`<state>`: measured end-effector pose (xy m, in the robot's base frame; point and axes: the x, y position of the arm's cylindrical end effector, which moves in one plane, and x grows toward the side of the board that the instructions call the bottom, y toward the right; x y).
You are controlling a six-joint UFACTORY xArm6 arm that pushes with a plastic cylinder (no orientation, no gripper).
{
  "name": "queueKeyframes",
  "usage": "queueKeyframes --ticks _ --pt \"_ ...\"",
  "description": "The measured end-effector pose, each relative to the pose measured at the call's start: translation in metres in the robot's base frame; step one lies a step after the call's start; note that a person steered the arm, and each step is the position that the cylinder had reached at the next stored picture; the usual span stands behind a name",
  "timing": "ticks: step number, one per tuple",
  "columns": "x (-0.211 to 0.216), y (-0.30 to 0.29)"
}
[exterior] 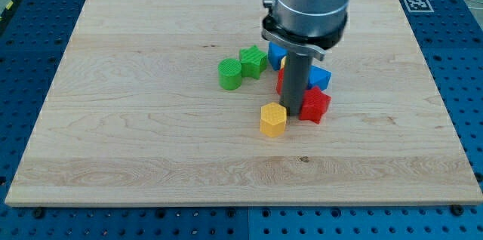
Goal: Push the red circle into the green star
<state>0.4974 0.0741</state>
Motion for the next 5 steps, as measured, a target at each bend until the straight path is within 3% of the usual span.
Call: queueKeyframes --ticks 1,2,4,5 --pt "0.009 0.027" --pt "0.000 0.015" --pt "-0.056 -0.026" --pt "-0.054 -0.080"
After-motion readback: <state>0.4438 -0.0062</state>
